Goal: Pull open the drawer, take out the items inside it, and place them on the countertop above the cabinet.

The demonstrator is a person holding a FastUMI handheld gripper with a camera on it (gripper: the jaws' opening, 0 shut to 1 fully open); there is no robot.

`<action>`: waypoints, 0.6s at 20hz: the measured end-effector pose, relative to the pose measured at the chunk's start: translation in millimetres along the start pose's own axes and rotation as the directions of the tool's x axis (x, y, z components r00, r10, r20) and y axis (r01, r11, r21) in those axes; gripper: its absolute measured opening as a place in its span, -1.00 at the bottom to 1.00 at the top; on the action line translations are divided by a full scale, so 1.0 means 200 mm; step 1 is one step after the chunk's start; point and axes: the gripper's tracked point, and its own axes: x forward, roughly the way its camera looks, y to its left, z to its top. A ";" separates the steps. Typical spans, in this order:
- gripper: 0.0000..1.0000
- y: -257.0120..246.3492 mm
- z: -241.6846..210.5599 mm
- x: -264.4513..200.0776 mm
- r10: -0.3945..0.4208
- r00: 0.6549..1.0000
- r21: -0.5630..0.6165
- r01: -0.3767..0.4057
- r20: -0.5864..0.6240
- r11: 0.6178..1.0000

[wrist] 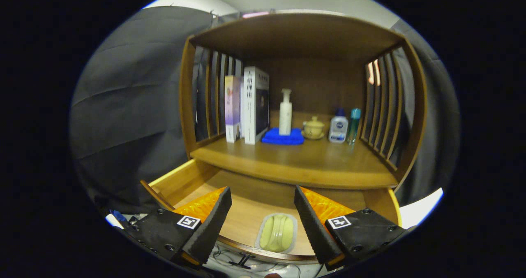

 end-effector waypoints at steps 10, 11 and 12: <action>0.92 -0.15 -0.30 0.25 0.031 0.928 0.075 -0.004 -0.372 0.997; 0.91 -0.15 -0.32 0.25 0.047 0.916 0.094 -0.010 -0.398 0.996; 0.90 -0.13 -0.36 0.25 0.065 0.901 0.120 -0.014 -0.428 0.993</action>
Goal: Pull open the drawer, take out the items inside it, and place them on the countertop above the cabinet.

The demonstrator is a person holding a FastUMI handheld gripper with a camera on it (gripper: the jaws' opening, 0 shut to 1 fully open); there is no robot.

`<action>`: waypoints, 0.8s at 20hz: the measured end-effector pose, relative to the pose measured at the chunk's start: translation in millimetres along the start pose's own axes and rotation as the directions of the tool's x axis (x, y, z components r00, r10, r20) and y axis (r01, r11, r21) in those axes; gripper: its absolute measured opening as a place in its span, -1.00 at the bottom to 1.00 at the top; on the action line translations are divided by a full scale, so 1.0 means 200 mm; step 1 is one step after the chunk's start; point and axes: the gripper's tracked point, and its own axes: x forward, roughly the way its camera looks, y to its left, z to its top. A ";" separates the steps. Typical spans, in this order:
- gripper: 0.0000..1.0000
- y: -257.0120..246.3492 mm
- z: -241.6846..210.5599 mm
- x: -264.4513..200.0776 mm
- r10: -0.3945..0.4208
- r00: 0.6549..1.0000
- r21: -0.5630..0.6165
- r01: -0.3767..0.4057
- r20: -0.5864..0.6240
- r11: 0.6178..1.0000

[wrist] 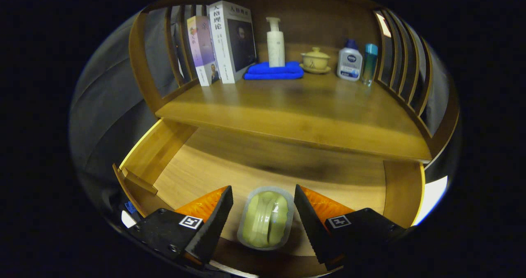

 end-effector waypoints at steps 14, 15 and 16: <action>-0.57 -0.01 -0.12 0.04 0.030 0.994 0.073 -0.022 -0.109 0.997; -0.68 -0.01 -0.10 0.05 0.032 0.996 0.080 -0.026 -0.079 0.996; -0.68 -0.02 -0.08 0.03 0.023 0.998 0.091 -0.018 -0.054 0.996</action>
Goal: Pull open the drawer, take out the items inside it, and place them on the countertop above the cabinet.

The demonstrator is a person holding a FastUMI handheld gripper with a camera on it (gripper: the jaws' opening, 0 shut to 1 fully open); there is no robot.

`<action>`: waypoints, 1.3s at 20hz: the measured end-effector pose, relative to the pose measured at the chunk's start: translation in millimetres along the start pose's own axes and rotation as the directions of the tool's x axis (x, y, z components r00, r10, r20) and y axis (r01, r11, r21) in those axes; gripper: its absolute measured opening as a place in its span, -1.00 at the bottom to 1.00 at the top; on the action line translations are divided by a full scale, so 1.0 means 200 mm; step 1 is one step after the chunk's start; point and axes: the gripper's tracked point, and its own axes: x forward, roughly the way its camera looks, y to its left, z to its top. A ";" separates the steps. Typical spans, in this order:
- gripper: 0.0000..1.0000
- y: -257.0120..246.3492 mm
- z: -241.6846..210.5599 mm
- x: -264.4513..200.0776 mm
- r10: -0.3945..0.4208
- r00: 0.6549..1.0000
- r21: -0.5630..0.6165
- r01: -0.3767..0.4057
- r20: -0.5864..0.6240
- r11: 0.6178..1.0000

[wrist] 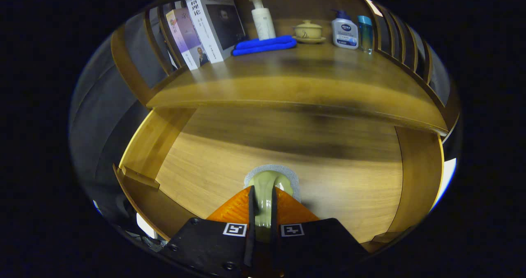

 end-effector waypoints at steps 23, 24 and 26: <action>-0.69 -0.01 0.82 -0.34 0.044 0.912 0.188 -0.131 0.409 0.973; -0.69 -0.02 0.85 -0.31 0.032 0.912 0.194 -0.121 0.409 0.974; -0.69 -0.04 0.90 -0.26 0.014 0.916 0.195 -0.100 0.401 0.976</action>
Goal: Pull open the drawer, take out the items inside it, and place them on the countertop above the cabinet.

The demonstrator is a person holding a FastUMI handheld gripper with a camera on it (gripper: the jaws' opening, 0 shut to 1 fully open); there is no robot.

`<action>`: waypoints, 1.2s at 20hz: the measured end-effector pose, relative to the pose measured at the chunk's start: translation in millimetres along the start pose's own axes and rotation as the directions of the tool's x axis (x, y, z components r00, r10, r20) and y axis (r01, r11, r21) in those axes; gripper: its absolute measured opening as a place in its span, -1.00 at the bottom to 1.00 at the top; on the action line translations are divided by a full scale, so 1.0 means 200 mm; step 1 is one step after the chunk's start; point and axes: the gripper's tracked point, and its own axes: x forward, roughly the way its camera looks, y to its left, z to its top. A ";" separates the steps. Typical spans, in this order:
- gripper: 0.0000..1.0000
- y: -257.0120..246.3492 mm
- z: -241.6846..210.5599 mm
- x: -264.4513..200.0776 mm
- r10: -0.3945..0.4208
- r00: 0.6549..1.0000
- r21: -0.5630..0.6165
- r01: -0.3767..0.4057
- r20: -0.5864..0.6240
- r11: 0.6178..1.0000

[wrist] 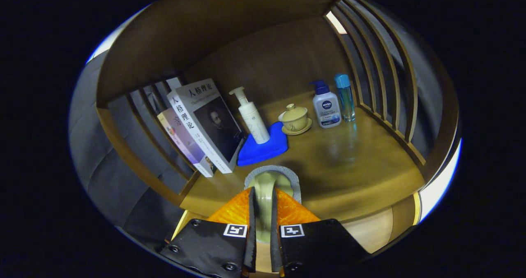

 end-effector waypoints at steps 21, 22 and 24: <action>0.96 0.11 0.06 -0.01 -0.027 0.988 -0.265 0.067 0.153 0.962; 0.96 0.13 0.04 -0.06 -0.018 0.985 -0.288 0.068 0.170 0.955; 0.96 0.18 0.00 -0.18 0.013 0.981 -0.320 0.051 0.196 0.946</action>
